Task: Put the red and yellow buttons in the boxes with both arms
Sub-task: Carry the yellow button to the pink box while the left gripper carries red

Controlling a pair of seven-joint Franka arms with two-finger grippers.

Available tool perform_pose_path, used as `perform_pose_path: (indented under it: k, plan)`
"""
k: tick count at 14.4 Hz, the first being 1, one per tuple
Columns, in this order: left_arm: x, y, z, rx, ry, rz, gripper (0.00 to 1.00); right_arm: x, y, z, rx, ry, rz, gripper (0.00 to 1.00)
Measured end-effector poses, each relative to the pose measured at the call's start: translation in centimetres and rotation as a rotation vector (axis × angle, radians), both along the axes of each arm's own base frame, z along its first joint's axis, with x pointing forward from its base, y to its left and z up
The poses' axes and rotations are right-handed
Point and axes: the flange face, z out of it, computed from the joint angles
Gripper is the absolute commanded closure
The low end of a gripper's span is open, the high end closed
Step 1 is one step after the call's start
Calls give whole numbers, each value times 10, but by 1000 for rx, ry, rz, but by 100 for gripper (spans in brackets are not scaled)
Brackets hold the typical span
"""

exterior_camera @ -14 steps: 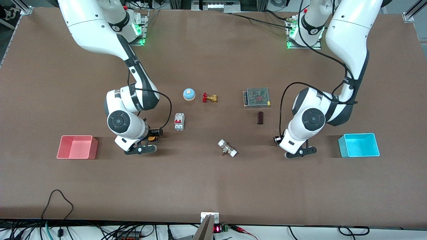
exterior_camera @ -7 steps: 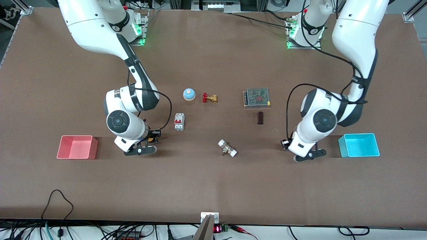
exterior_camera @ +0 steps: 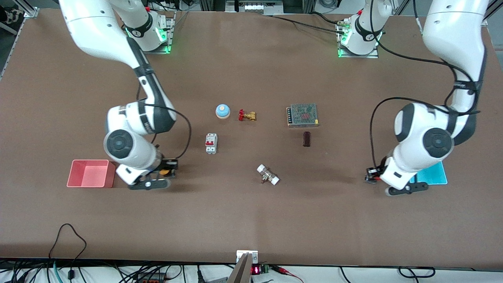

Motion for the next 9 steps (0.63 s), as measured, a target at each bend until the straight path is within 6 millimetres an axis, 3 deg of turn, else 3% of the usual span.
perform_pose_path:
  k: [2, 5, 7, 9]
  plan:
    - [-1, 36, 12, 6, 10, -43, 70, 11, -68, 19, 1, -4, -71, 74]
    - [-9, 92, 27, 10, 43, -114, 70, 17, -167, 23, -1, 3, -94, 74]
    - [-15, 132, 32, 9, 50, -155, 70, 15, -203, 21, -13, 21, -74, 74]
    - [-21, 167, 32, 8, 53, -176, 70, 13, -222, 20, -41, 30, -50, 74]
